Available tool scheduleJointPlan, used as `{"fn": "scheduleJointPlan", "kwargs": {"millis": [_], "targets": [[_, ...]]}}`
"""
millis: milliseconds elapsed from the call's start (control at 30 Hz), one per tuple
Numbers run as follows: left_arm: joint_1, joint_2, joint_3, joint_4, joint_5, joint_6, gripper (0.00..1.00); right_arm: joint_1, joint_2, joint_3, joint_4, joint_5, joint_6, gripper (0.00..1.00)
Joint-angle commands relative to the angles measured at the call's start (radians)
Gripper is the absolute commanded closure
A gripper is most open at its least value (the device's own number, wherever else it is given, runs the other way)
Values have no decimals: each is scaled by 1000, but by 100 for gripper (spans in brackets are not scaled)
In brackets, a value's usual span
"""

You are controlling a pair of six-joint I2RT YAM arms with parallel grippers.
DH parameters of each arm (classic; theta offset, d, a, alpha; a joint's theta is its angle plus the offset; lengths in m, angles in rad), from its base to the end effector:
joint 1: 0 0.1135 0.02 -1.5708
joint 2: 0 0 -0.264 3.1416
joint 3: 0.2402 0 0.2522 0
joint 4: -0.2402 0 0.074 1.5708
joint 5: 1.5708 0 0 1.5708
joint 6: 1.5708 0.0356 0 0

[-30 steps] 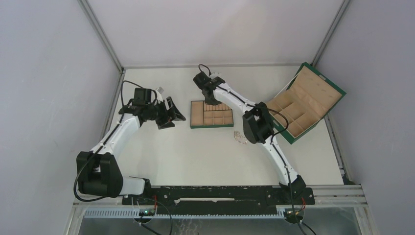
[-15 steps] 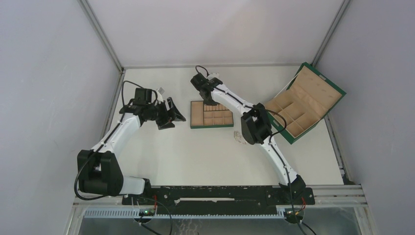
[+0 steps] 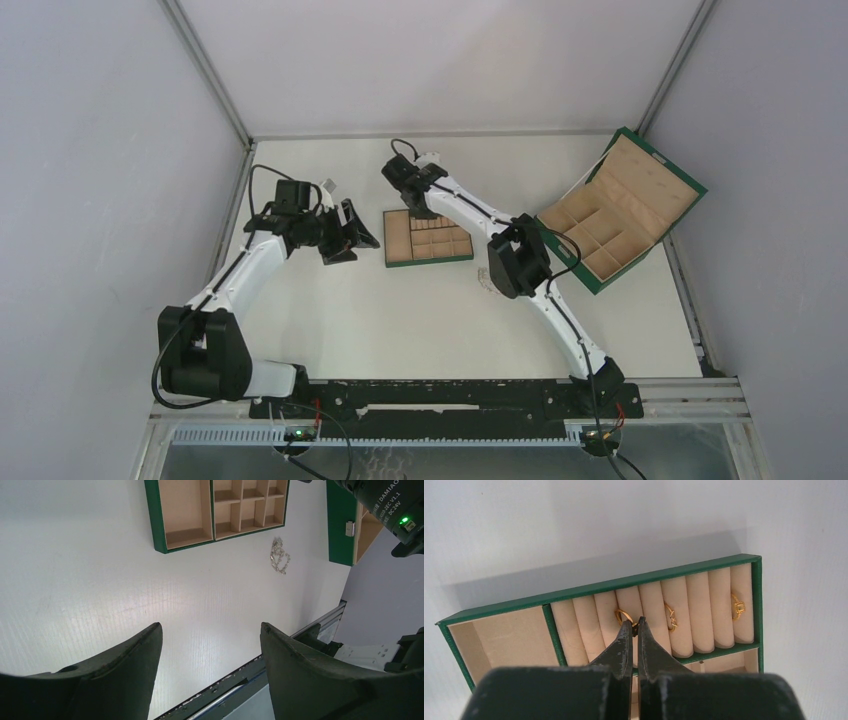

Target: Organize the mixed jewelry

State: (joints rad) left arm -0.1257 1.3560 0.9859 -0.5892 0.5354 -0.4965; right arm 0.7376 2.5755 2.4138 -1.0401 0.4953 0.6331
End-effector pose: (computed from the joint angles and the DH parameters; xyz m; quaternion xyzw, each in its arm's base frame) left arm 0.2694 -0.0524 0.2531 -0.0913 0.9186 -0.3290 0.1991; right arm 0.4053 0.3454 0.1766 -0.0049 0.9541 -0.0740 0.2902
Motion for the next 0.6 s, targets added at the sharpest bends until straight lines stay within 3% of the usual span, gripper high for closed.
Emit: {"fn": "scheduleJointPlan", "kwargs": {"millis": [0, 567], "targets": [[0, -20, 44, 6, 18, 18, 24, 18, 4, 22, 30, -24, -11, 100], [0, -34, 34, 6, 19, 18, 24, 39, -91, -80, 125, -45, -56, 80]]}}
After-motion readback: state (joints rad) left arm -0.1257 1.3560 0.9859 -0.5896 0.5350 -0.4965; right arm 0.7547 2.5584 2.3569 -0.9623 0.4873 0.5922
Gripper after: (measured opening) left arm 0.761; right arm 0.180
